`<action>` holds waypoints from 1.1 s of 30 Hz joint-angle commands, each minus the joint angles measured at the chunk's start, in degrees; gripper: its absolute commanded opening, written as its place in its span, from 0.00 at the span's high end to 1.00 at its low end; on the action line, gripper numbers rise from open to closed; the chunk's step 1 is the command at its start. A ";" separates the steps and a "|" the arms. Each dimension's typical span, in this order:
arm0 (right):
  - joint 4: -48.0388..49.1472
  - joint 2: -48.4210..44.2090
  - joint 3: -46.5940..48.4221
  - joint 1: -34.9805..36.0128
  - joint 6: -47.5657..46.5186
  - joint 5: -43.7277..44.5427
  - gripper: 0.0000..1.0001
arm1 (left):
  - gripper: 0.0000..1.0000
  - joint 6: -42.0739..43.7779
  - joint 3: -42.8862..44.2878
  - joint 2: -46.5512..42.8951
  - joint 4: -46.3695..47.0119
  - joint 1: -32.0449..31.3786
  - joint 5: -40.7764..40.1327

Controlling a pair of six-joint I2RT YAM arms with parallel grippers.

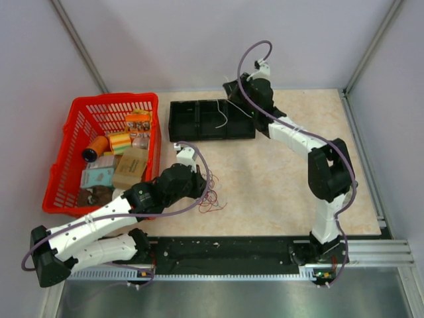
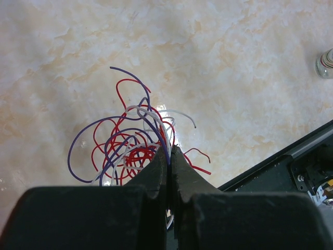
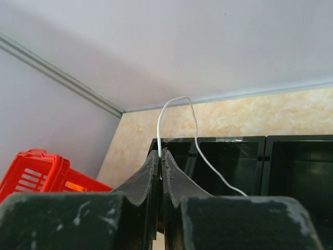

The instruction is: Untangle the cables

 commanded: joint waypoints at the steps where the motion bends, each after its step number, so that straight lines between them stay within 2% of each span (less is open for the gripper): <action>1: 3.24 -7.08 1.34 0.25 -2.50 0.00 1.00 | 1.00 0.32 1.33 -0.04 2.16 -0.02 -0.82; 5: 5.71 -9.38 -1.91 -0.10 -2.60 0.09 1.00 | 1.00 0.41 1.33 0.58 2.52 -0.02 -0.38; 8: 9.73 -8.59 -3.32 -3.51 5.91 -7.36 1.00 | 1.00 0.41 1.33 0.49 2.52 -0.02 -0.38; 11: 9.13 -8.06 -4.46 -4.32 5.24 -5.19 1.00 | 1.00 0.41 1.33 0.05 2.43 -0.02 -0.47; 14: 11.14 -5.95 -5.95 -5.90 7.16 -6.76 1.00 | 1.00 0.41 1.33 -0.39 2.25 -0.02 -0.73; 21: 6.59 -8.50 -6.84 -6.08 -1.78 -1.07 1.00 | 1.00 0.58 1.24 -0.30 2.34 -0.02 -0.47; 27: -0.53 -5.25 -2.53 -4.67 -7.77 0.52 1.00 | 1.00 0.76 1.94 0.05 2.34 -0.02 -0.47; 33: 0.61 -2.79 -2.62 -2.12 -9.80 4.04 1.00 | 1.00 0.50 2.20 0.05 1.99 -0.02 0.06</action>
